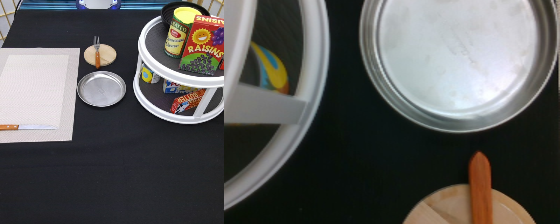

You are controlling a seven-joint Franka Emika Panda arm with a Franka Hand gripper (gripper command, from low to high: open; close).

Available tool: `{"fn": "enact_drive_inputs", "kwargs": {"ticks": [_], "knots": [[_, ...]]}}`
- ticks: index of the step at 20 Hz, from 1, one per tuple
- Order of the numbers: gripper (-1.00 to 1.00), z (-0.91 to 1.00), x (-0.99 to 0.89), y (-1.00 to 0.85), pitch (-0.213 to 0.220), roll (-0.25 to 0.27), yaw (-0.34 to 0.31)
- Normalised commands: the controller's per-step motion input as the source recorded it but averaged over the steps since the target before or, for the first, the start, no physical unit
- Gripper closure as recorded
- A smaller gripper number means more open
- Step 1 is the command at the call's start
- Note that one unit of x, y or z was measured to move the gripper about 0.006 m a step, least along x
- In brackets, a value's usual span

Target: Arrange plate and fork

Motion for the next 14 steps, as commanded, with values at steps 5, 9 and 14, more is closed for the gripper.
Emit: {"fn": "enact_drive_inputs", "kwargs": {"ticks": [5, 9, 14], "knots": [[-1.00, 0.01, 0.26, -0.27, 0.043, 0.030, 0.000], [-1.00, -0.01, 0.29, -0.49, 0.023, 0.006, -0.036], [-1.00, -0.05, 0.38, -0.50, 0.006, 0.000, -0.037]]}}
